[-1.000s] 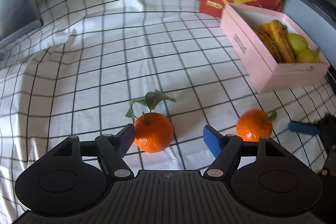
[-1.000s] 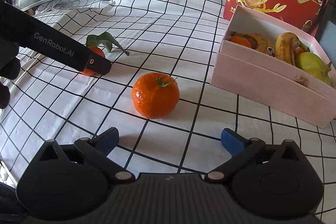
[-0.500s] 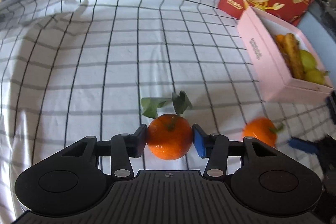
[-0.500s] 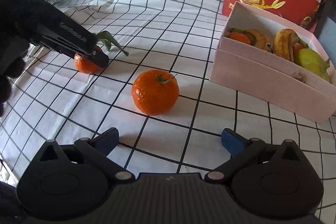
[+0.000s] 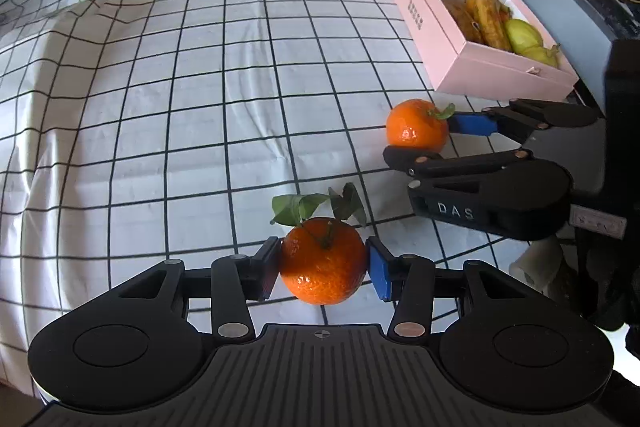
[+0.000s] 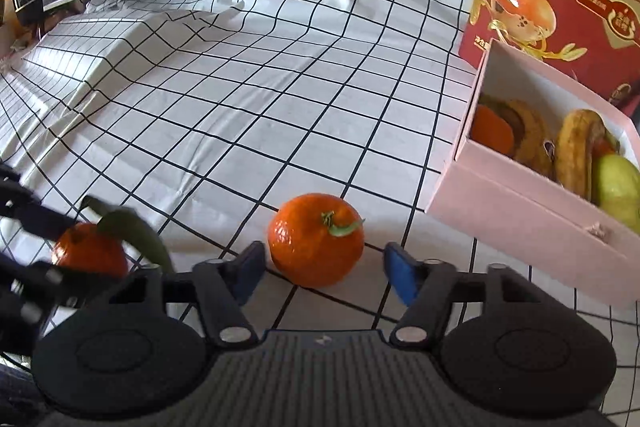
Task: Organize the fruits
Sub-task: 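Carry the leafy tangerine to the pink box with the left gripper while the right grasps the last tangerine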
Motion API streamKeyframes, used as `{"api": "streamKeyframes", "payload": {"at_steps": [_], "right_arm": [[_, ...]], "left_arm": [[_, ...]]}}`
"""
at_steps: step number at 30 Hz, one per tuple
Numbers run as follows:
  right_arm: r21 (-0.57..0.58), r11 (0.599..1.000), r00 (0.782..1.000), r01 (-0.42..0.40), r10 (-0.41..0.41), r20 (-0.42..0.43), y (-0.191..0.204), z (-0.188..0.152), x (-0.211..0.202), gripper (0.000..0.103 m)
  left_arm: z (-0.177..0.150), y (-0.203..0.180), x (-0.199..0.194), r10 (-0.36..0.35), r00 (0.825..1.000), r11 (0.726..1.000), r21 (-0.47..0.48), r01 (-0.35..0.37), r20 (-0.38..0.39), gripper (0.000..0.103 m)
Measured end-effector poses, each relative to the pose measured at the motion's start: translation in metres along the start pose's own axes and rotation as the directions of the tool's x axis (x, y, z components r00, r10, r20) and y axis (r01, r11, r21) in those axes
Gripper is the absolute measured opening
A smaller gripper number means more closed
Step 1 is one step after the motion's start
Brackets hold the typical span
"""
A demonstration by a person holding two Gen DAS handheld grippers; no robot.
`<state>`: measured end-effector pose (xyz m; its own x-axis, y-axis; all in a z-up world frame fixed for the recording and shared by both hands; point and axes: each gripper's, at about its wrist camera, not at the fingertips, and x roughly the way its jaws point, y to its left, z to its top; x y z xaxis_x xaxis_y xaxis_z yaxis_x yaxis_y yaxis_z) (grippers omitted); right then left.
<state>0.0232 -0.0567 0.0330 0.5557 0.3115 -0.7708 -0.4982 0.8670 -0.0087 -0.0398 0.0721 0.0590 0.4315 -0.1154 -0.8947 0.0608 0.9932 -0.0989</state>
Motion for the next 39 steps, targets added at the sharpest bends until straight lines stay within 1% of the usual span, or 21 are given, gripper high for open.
{"api": "streamKeyframes", "payload": {"at_steps": [4,7,8,10,13,15,16,20,21,22,23,24,26,27,29,30,32,34,35,37,39], "right_arm": [[-0.012,1.000,1.000,-0.017,0.017,0.008,-0.004,0.002,-0.001,0.059],[-0.027,0.999,0.999,-0.039,0.039,0.014,-0.005,0.005,-0.003,0.049],[-0.030,0.999,0.999,-0.037,0.038,0.017,-0.006,0.005,-0.006,0.049],[-0.028,0.999,0.999,-0.029,0.030,0.035,-0.009,0.001,-0.017,0.048],[0.009,1.000,0.997,-0.013,0.012,0.081,-0.024,-0.005,-0.055,0.048],[0.034,0.999,0.992,0.004,-0.008,0.125,-0.040,-0.010,-0.086,0.048],[0.044,0.998,0.987,0.035,-0.041,0.154,-0.050,-0.012,-0.105,0.048],[0.101,0.982,0.957,0.160,-0.179,0.226,-0.082,-0.022,-0.156,0.048],[0.122,0.975,0.949,0.184,-0.209,0.237,-0.090,-0.026,-0.165,0.048],[0.142,0.969,0.941,0.204,-0.234,0.244,-0.097,-0.030,-0.172,0.048],[0.160,0.962,0.935,0.219,-0.254,0.248,-0.102,-0.034,-0.175,0.048],[0.177,0.958,0.931,0.227,-0.267,0.248,-0.107,-0.037,-0.176,0.048],[0.223,0.948,0.930,0.229,-0.281,0.236,-0.115,-0.045,-0.175,0.048],[0.247,0.942,0.931,0.227,-0.284,0.228,-0.120,-0.049,-0.174,0.048],[0.277,0.935,0.932,0.221,-0.287,0.223,-0.126,-0.057,-0.171,0.048],[0.292,0.931,0.932,0.221,-0.289,0.217,-0.129,-0.060,-0.170,0.048],[0.318,0.922,0.934,0.220,-0.293,0.205,-0.134,-0.065,-0.167,0.048],[0.338,0.915,0.935,0.221,-0.297,0.194,-0.139,-0.068,-0.162,0.048],[0.344,0.913,0.936,0.220,-0.297,0.190,-0.141,-0.070,-0.161,0.048],[0.354,0.910,0.939,0.216,-0.293,0.179,-0.146,-0.071,-0.155,0.048],[0.360,0.908,0.942,0.214,-0.289,0.168,-0.151,-0.068,-0.149,0.048]], "left_arm": [[-0.003,-0.010,-0.002,-0.014,1.000,1.000,0.009,0.014,0.010,0.052],[-0.003,-0.021,-0.001,-0.040,0.999,0.999,0.036,0.040,0.019,0.052],[-0.002,-0.026,-0.001,-0.049,0.999,0.998,0.049,0.048,0.024,0.052],[0.001,-0.034,-0.001,-0.070,0.997,0.995,0.073,0.067,0.034,0.052],[0.019,-0.045,-0.010,-0.135,0.988,0.987,0.094,0.128,0.070,0.052],[0.044,-0.055,-0.023,-0.191,0.974,0.977,0.120,0.176,0.121,0.052],[0.062,-0.063,-0.031,-0.214,0.964,0.971,0.145,0.192,0.155,0.052],[0.144,-0.097,-0.055,-0.306,0.911,0.941,0.233,0.246,0.275,0.051],[0.163,-0.105,-0.055,-0.330,0.901,0.933,0.240,0.268,0.280,0.052],[0.187,-0.113,-0.049,-0.350,0.896,0.927,0.236,0.290,0.273,0.052],[0.209,-0.121,-0.038,-0.357,0.896,0.928,0.213,0.307,0.263,0.052],[0.226,-0.128,-0.026,-0.354,0.902,0.930,0.190,0.314,0.248,0.052],[0.259,-0.140,0.010,-0.326,0.923,0.943,0.138,0.302,0.204,0.052],[0.268,-0.143,0.028,-0.300,0.935,0.952,0.128,0.279,0.191,0.052],[0.278,-0.148,0.060,-0.232,0.960,0.970,0.113,0.216,0.156,0.052],[0.276,-0.147,0.072,-0.204,0.969,0.975,0.111,0.190,0.137,0.052],[0.274,-0.149,0.098,-0.177,0.980,0.979,0.119,0.165,0.091,0.052],[0.269,-0.146,0.111,-0.178,0.981,0.977,0.132,0.167,0.077,0.051],[0.268,-0.144,0.111,-0.190,0.977,0.974,0.142,0.175,0.099,0.051],[0.269,-0.138,0.099,-0.229,0.961,0.968,0.145,0.207,0.155,0.051],[0.271,-0.125,0.077,-0.255,0.944,0.965,0.119,0.235,0.211,0.051]]}}
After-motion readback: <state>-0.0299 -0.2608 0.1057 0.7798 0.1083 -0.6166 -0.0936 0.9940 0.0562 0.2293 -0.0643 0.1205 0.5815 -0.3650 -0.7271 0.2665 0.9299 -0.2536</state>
